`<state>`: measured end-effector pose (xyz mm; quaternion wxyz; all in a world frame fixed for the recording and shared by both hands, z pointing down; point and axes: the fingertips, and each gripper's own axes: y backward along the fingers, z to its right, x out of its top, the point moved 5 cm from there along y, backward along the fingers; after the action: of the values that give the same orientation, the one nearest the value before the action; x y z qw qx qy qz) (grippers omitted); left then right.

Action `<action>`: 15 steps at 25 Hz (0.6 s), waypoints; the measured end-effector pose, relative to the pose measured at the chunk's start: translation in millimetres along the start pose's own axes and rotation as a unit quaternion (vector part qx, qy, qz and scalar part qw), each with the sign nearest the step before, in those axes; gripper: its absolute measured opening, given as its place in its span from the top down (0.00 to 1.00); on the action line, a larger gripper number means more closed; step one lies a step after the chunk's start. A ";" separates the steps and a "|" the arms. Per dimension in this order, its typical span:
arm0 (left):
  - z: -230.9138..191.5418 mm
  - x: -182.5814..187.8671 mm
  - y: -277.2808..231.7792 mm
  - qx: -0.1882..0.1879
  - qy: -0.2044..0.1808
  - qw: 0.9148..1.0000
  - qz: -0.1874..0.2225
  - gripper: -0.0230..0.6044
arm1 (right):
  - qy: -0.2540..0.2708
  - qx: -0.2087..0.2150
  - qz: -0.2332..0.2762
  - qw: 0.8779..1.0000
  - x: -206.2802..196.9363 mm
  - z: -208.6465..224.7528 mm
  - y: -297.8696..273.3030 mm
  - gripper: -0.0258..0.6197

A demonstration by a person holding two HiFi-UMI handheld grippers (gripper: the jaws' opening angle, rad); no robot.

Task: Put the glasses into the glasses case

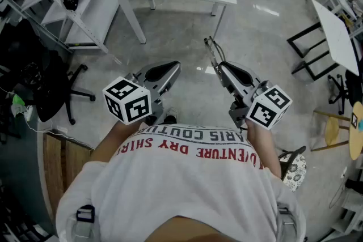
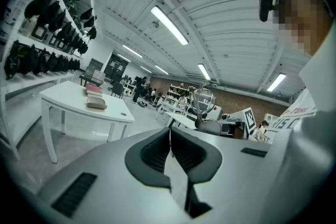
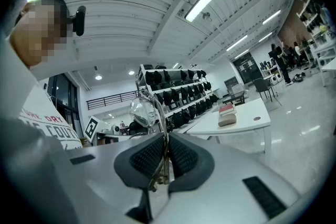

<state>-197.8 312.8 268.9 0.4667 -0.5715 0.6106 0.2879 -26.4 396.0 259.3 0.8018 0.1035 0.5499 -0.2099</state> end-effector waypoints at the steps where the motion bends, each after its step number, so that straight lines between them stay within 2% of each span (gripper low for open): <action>1: 2.5 -0.1 0.5 -0.001 -0.003 1.000 0.001 0.92 | 0.002 0.000 0.001 1.000 -0.1 -1.5 2.2 0.90; 7: 11.5 -1.8 2.5 -0.002 -0.012 1.000 0.008 0.92 | 0.011 -0.012 0.003 1.000 -2.4 -1.6 14.0 0.90; 15: -3.9 2.5 -12.7 -0.008 -0.013 1.000 0.011 0.92 | 0.010 -0.036 0.012 0.999 2.2 21.7 6.3 0.90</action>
<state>-186.3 305.9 270.5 0.4670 -0.5642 0.6084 0.3056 -4.6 392.5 264.9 0.8018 0.0839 0.5638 -0.1793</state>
